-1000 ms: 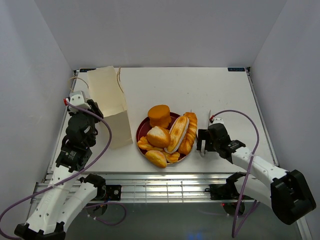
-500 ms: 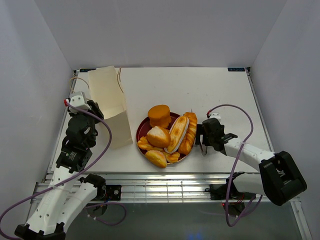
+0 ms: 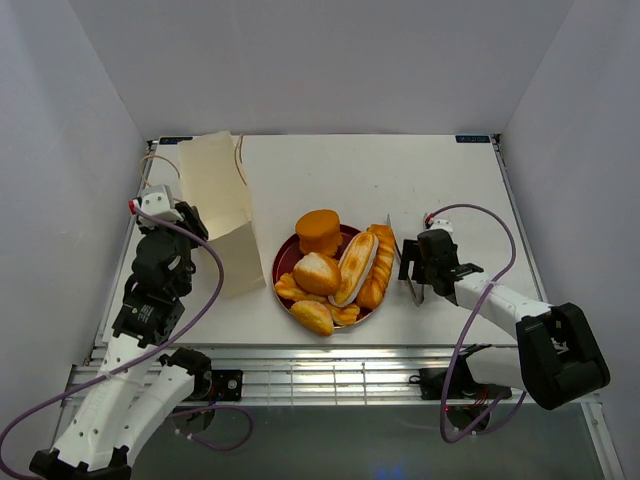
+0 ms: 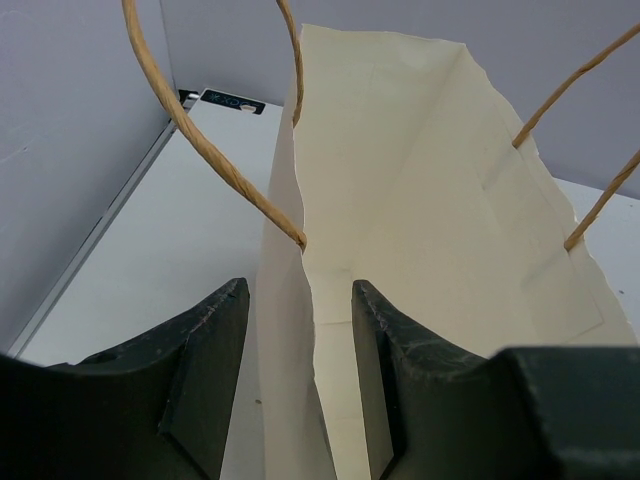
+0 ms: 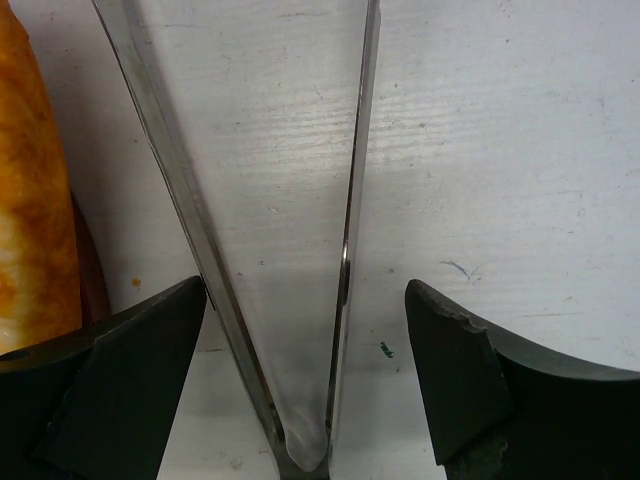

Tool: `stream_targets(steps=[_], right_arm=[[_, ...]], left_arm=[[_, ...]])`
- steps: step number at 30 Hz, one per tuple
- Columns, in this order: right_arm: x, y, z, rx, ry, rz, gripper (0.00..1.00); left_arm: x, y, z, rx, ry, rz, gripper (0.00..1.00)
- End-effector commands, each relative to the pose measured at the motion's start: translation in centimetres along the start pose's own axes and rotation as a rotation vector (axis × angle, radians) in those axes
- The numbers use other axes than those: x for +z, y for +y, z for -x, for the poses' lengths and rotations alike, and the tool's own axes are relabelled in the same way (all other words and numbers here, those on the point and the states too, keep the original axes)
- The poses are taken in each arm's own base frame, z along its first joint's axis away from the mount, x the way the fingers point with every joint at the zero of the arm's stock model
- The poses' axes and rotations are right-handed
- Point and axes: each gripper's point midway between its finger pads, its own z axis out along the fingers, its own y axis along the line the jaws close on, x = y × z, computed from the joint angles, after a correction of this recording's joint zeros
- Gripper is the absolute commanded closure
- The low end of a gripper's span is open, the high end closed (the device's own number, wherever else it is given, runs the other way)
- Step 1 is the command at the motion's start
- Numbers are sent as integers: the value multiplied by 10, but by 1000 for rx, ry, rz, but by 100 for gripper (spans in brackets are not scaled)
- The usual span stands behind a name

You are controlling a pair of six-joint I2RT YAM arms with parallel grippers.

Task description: Place the fake bread into the paper bag

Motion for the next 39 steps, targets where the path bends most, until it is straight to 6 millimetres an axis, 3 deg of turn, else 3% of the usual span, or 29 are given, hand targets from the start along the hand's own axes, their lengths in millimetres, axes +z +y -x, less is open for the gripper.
stream_targets(steps=[1,5,13,16,21,25,29,39], right_arm=[[1,7,23,-8,-64,40,13],[4,14,32,-47,-87,79,10],[15,17,26,-79,-52,84,2],[19,18,24,-78,-43,85,10],[22,18,21,-82,-38,86,10],[23,16,22,-93,-32,76,2],[23,14,24,-94,-32,63,14],[28,10,22,-67,-10,61,31]], left_arm=[[-2,0,0,8,-3,-11,44],[-3,0,0,5,-6,-15,43],[-4,0,0,5,-9,-17,43],[-4,-1,-2,5,-5,-22,43],[-5,-1,-1,6,-9,-26,43],[-5,-1,-2,8,-9,-26,43],[-5,-1,-2,8,-8,-26,43],[-6,-1,-1,6,-14,-28,43]])
